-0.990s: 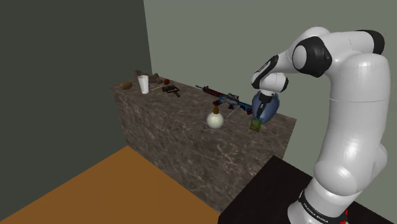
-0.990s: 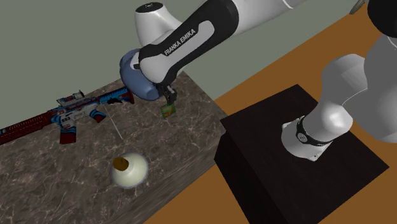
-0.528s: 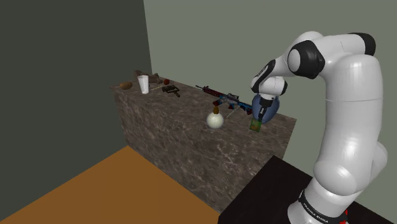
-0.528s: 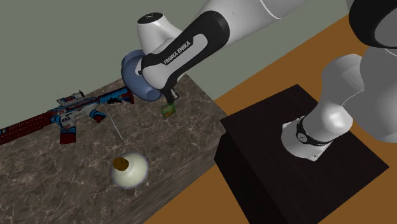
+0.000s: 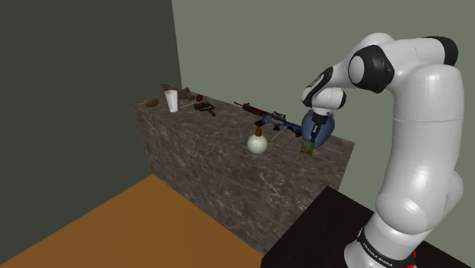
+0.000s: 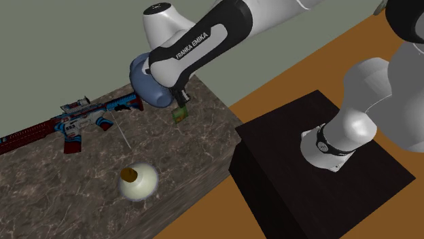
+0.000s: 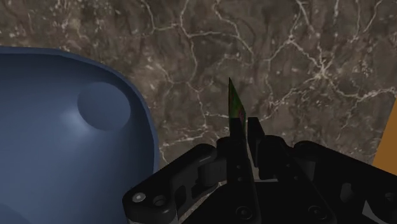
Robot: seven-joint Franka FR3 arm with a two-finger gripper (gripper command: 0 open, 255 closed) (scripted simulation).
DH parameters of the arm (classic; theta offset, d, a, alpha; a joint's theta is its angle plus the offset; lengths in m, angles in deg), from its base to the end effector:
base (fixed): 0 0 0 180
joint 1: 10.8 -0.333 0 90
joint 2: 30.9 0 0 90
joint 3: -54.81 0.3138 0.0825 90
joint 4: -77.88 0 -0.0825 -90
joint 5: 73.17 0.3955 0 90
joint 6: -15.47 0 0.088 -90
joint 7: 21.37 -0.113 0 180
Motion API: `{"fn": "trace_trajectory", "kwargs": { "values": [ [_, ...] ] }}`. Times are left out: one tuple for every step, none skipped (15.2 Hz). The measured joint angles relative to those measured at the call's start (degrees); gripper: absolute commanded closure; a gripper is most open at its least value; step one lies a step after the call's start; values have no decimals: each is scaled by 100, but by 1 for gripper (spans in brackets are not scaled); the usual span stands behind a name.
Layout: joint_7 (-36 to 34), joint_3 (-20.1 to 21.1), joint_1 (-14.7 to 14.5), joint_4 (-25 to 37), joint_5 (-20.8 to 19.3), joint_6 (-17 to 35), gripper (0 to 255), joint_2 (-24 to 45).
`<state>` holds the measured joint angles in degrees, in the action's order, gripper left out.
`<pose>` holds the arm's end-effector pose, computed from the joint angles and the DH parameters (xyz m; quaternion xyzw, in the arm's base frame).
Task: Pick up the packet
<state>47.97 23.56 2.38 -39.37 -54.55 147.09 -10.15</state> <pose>0.4335 -0.4063 0.2659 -0.9925 -0.1178 -0.0102 0.0314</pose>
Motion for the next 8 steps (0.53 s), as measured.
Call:
{"fn": "trace_trajectory", "kwargs": {
  "values": [
    [-47,-30,-33,-17,-60,-53,255,-84],
    [-68,-50,-42,1,-97,-105,255,-127],
    [-104,-74,-62,11,-147,-164,255,-190],
    [-140,-94,-76,52,-190,-235,255,-236],
    [-167,-113,-87,75,-229,-293,255,-283],
    [-199,-130,-102,95,-269,-351,255,-330],
    [-234,-149,-121,108,-316,-410,255,-389],
    [-261,-162,-132,135,-349,-467,255,-428]
  ]
}}
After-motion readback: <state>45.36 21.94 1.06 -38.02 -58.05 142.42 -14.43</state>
